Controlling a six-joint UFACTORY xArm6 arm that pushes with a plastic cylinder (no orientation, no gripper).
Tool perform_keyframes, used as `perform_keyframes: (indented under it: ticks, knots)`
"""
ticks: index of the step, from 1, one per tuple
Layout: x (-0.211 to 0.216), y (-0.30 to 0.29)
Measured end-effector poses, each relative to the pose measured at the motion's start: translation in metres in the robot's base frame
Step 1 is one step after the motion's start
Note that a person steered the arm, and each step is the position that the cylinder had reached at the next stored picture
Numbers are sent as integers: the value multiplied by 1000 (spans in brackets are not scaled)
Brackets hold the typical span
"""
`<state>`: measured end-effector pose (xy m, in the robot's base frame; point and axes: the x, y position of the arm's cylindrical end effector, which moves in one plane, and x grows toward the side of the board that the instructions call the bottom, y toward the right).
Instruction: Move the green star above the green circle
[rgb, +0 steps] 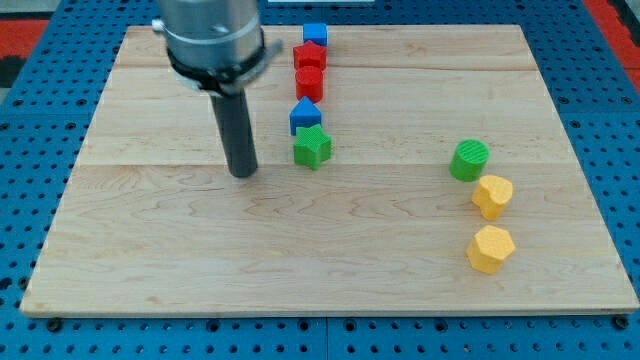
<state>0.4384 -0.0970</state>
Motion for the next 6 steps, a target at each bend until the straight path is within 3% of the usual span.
perform_keyframes:
  ticks: [4,5,6]
  knots:
    - [-52,214]
    - [-56,224]
    - [-1,150]
